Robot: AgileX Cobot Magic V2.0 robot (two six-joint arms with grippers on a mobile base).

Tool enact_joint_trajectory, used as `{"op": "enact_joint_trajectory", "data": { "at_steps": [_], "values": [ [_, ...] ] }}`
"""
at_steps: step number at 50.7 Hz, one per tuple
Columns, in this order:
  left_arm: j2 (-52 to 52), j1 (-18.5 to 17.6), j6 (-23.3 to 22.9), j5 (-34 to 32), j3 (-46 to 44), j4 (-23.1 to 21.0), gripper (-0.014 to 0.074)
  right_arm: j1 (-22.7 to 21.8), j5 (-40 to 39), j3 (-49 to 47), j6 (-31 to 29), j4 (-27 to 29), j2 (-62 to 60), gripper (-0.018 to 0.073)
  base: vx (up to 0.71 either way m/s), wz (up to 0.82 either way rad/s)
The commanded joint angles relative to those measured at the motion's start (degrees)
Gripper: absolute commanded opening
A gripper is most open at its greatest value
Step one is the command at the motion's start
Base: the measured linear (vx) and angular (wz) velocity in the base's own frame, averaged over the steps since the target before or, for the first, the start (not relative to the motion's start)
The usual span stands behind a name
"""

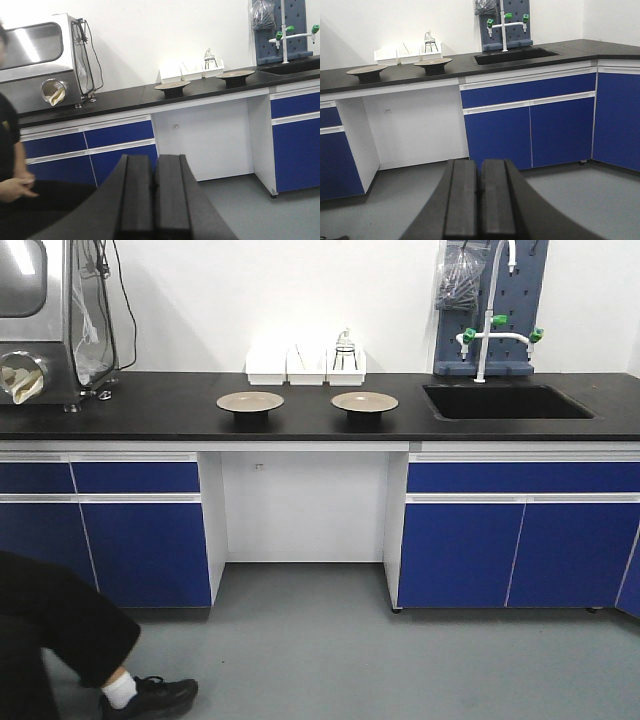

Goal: Arrange circular plates on left workspace
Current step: 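Drive the base forward toward the two beige plates on the bench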

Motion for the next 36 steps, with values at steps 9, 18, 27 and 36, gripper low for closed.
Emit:
{"op": "enact_joint_trajectory", "data": {
  "at_steps": [9, 18, 27, 36],
  "values": [
    [-0.33, -0.45, -0.57, -4.88, 0.97, 0.00, -0.0001, -0.04, -4.53, 1.28, -0.47, -0.66, -0.53, -0.0001, 0.00, 0.00],
    [-0.33, -0.45, -0.57, -4.88, 0.97, 0.00, -0.0001, -0.04, -4.53, 1.28, -0.47, -0.66, -0.53, -0.0001, 0.00, 0.00],
    [-0.34, -0.45, -0.57, -4.88, 0.97, 0.00, 0.0000, -0.04, -4.53, 1.28, -0.47, -0.66, -0.53, -0.0001, 0.00, 0.01],
    [-0.34, -0.45, -0.57, -4.88, 0.97, 0.00, 0.0000, -0.04, -4.53, 1.28, -0.47, -0.66, -0.53, -0.0001, 0.02, 0.03]
  ]
}}
